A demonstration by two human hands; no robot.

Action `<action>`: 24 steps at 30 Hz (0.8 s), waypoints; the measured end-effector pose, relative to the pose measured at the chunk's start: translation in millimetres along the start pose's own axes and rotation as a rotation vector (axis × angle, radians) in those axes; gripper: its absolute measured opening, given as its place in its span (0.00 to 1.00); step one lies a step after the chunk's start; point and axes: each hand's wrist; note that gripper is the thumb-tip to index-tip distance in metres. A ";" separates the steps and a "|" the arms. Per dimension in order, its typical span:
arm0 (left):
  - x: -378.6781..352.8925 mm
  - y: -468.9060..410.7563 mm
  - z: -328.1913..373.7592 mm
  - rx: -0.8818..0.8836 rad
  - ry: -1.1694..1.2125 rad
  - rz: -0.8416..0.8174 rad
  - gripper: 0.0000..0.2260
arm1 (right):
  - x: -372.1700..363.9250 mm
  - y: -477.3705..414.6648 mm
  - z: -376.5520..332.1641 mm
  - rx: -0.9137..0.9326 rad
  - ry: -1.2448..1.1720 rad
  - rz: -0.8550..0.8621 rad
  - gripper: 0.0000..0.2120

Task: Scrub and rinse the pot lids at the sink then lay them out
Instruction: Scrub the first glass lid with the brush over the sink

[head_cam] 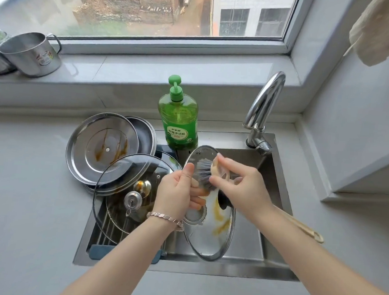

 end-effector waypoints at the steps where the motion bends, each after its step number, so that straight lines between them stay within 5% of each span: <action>1: 1.2 -1.2 -0.9 -0.006 -0.002 0.014 0.19 | -6.6 8.8 -2.7 0.055 0.004 -0.051 0.23; 6: -3.4 -3.0 -3.1 0.054 0.073 0.088 0.18 | 6.3 -12.6 9.8 -0.158 0.031 0.045 0.24; 11: -3.8 -8.8 -10.4 0.057 0.066 0.236 0.20 | -11.0 15.9 1.5 -0.019 0.046 -0.086 0.24; 15: -12.2 -8.7 -9.9 0.072 0.121 0.196 0.19 | 1.4 -16.5 11.5 -0.171 0.021 0.023 0.24; 19: -8.2 -13.0 -13.8 0.059 0.087 0.179 0.20 | -7.8 -5.0 0.4 -0.023 0.044 -0.079 0.24; 24: -12.8 -8.4 -11.5 0.050 0.069 0.081 0.18 | 11.4 -56.2 9.3 -0.266 -0.002 0.059 0.25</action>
Point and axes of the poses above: each hand's wrist, its own y-axis away from the middle knuckle, its own x-axis out of the back of the hand, z = x × y, and after that the axes turned 3 degrees about y, right-handed
